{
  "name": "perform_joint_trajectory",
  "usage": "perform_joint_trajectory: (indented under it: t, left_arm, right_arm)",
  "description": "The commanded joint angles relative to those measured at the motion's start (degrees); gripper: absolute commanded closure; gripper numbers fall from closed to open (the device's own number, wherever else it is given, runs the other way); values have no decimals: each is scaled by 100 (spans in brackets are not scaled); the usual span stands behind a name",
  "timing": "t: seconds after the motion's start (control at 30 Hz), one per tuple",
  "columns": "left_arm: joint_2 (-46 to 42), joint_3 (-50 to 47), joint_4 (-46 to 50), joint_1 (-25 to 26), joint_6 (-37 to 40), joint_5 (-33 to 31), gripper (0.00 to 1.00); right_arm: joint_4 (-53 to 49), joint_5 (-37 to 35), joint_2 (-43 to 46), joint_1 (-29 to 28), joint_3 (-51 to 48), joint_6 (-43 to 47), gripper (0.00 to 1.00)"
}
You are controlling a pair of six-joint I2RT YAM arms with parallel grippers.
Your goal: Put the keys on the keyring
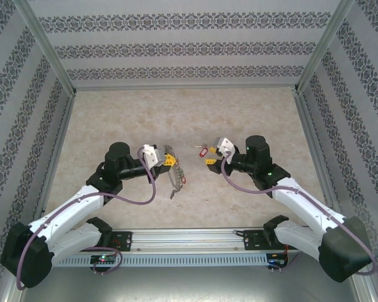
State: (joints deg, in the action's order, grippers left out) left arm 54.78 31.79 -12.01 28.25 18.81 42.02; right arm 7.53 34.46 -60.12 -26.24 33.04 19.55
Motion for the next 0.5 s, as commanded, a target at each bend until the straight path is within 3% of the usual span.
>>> perform_joint_trajectory:
  t: [0.0, 0.1, 0.47]
  left_arm:
    - [-254, 363, 814, -105, 772, 312, 100]
    - [-217, 638, 1332, -103, 1270, 628, 100]
    - [-15, 994, 2026, -108, 1918, 1099, 100]
  right_arm:
    - [664, 104, -272, -265, 146, 71, 57]
    - [932, 368, -324, -582, 214, 373, 56]
    - [18, 1031, -517, -903, 858, 1095, 57]
